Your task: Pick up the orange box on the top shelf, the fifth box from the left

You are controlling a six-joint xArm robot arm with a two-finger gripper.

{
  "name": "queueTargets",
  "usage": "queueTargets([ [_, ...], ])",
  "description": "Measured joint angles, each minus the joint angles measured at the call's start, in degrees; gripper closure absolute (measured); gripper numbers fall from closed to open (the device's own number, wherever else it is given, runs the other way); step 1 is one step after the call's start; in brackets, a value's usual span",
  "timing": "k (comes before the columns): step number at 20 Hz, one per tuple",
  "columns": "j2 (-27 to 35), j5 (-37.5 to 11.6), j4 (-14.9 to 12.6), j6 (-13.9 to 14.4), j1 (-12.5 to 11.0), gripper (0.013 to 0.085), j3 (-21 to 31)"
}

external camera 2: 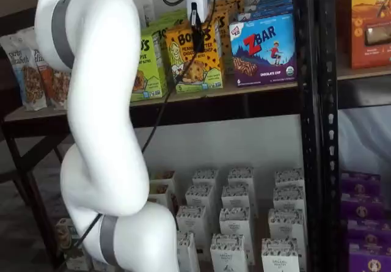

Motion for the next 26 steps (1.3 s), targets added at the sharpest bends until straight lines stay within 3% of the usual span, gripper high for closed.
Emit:
queueTargets([
  [7, -0.3, 0.5, 0.2, 0.0, 0.0, 0.0610, 0.3],
  [10, -0.5, 0.4, 0.5, 0.1, 0.0, 0.0690, 0.5],
  [20, -1.4, 3.2, 0.6, 0.5, 0.1, 0.0690, 0.0],
  [26, -5.5, 4.9, 1.0, 1.1, 0.2, 0.0690, 2.2],
])
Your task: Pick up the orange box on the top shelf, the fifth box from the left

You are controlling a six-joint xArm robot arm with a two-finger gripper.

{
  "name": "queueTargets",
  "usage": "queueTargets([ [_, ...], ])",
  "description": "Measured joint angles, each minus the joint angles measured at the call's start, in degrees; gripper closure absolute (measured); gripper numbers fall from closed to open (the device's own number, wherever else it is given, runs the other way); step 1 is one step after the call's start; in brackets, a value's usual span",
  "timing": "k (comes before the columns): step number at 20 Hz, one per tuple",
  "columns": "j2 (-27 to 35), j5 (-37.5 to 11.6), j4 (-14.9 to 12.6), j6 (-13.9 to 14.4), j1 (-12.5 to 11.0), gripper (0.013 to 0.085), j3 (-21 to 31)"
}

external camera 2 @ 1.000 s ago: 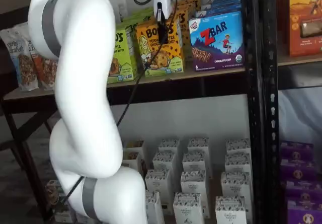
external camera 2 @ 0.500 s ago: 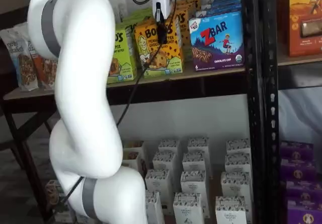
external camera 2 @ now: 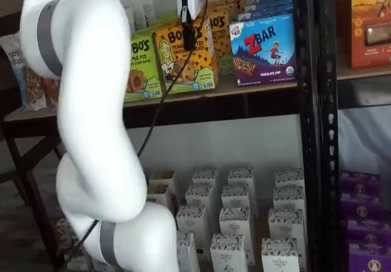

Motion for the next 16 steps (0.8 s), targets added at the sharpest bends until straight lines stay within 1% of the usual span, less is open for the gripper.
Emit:
queueTargets([
  [7, -8.0, 1.4, -3.1, 1.8, 2.3, 0.0690, 7.2],
  [13, -12.7, 2.5, -4.4, 3.0, 3.7, 0.0690, 11.8],
  [16, -14.2, 2.9, -4.7, 3.4, 4.1, 0.0690, 13.3],
])
